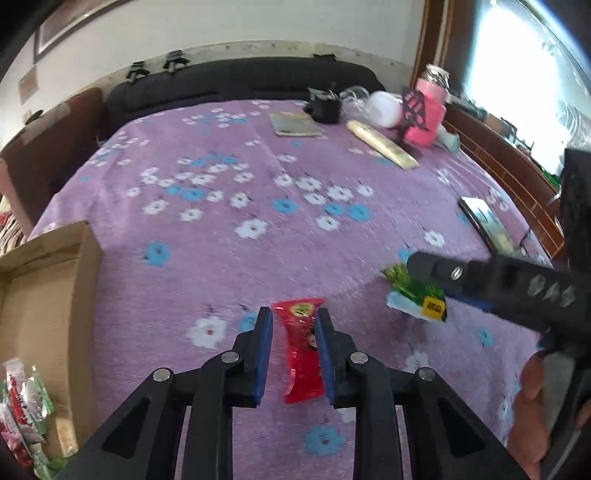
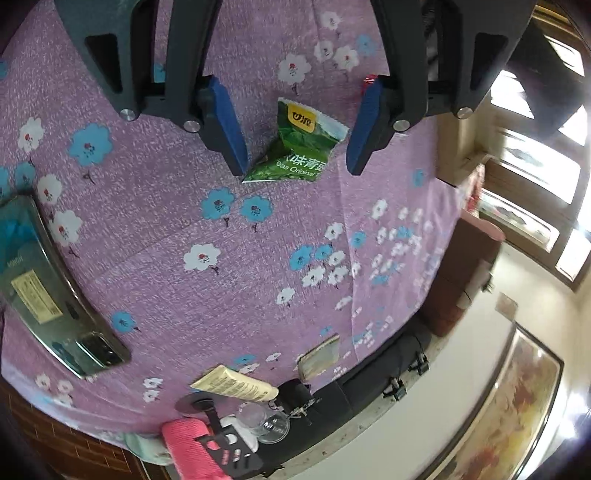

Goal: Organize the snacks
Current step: 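Grasp the red candy bar with the left tool while the right tool grasps the green pea packet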

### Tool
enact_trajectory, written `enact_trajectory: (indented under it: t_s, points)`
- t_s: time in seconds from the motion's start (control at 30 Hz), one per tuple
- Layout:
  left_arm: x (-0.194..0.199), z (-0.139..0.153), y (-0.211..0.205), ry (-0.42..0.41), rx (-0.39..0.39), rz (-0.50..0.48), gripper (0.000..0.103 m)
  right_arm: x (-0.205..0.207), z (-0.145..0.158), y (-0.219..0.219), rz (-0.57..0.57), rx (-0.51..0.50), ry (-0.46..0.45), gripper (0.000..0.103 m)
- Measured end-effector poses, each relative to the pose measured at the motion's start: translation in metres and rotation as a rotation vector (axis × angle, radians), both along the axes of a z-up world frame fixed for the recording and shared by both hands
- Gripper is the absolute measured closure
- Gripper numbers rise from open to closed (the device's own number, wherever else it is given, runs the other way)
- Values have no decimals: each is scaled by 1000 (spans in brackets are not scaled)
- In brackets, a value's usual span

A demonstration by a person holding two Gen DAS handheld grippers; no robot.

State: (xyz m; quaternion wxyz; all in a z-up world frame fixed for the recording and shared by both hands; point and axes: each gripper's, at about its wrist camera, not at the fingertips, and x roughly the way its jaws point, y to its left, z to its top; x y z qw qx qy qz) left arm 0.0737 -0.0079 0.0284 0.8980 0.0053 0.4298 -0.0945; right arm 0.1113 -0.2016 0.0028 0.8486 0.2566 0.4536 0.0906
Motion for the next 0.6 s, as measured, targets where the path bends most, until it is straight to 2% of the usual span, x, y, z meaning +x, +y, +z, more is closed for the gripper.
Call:
enact_trajectory:
  t_s: [0.1,0.2,0.33,0.4,0.43,0.47,0.6]
  points:
    - [-1,0,1,0,11,6,79,2,-4,11,14,-85,-7,49]
    - [-1,-2,0,9,21,12,79,1,-5,15,26,-145,1,67]
    - [0,-3,1,19,10,2,78,-5,-4,13,38,-152,-10,75]
    - [-1,-3,1,27,-4,-3,65,-9,-2,13,41,-156,-19,76]
    - [-2,-2,2,28,-20,-9,52,-11,0,12,39,-158,-27,76]
    - [-4,0,2,26,-37,-21,44,-13,1,12,37,-159,-34,76]
    - [-8,2,0,14,-27,-34,39,-19,8,9,23,-162,-63,76]
